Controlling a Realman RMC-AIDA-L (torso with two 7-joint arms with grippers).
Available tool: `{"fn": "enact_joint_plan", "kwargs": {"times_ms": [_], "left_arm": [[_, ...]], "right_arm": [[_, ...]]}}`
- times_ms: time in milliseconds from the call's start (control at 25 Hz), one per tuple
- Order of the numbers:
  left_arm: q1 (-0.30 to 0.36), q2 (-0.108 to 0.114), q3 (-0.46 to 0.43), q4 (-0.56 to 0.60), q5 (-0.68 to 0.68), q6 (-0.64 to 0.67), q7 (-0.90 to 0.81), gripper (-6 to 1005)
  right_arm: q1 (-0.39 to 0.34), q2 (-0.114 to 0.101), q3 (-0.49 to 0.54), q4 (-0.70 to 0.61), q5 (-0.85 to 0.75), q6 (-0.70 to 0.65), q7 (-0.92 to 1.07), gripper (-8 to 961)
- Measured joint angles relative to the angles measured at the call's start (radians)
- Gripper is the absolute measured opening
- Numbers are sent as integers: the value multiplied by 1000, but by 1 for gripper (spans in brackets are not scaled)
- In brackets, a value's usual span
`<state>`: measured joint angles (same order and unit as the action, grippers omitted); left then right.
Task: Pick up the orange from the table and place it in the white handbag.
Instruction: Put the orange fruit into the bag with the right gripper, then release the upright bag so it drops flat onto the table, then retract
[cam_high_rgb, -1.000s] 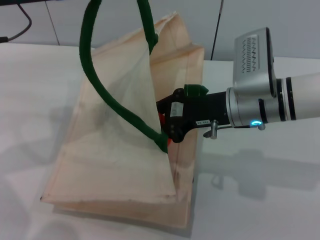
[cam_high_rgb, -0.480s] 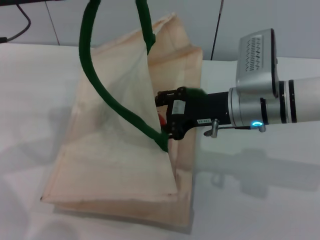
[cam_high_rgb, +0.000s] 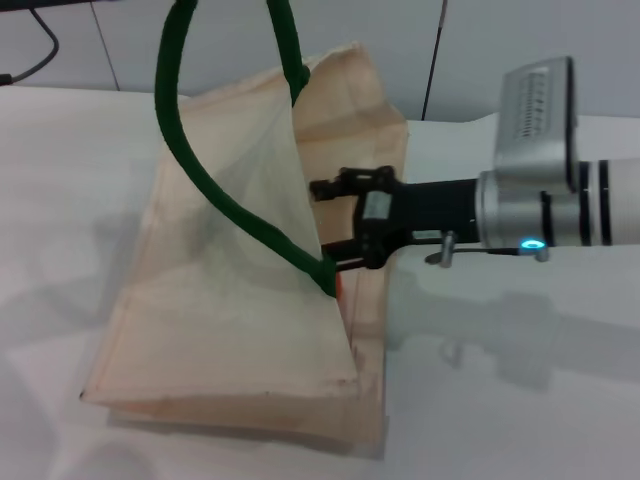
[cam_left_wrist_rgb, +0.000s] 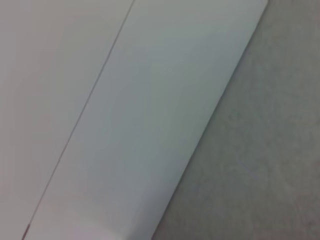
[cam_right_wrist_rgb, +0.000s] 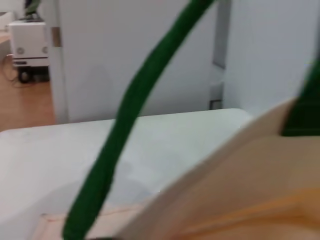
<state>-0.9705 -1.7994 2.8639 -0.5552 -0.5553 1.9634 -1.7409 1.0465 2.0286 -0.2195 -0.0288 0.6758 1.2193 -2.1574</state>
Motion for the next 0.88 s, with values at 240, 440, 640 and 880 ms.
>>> {"fn": "enact_joint_plan", "kwargs": {"times_ms": [240, 440, 640, 880], "left_arm": [[17, 3, 0, 0, 0, -14, 0, 137], [23, 2, 0, 0, 1, -17, 4, 138], [37, -2, 0, 0, 5, -43, 8, 138], [37, -7, 0, 10, 26, -68, 11, 139]], "right_arm": [[-78, -4, 48, -93, 0, 7, 10, 891], [-163, -10, 153, -208, -1, 54, 14, 890], [-215, -12, 299, -284, -1, 87, 14, 889], [-266, -11, 412, -293, 140, 67, -17, 888]]}}
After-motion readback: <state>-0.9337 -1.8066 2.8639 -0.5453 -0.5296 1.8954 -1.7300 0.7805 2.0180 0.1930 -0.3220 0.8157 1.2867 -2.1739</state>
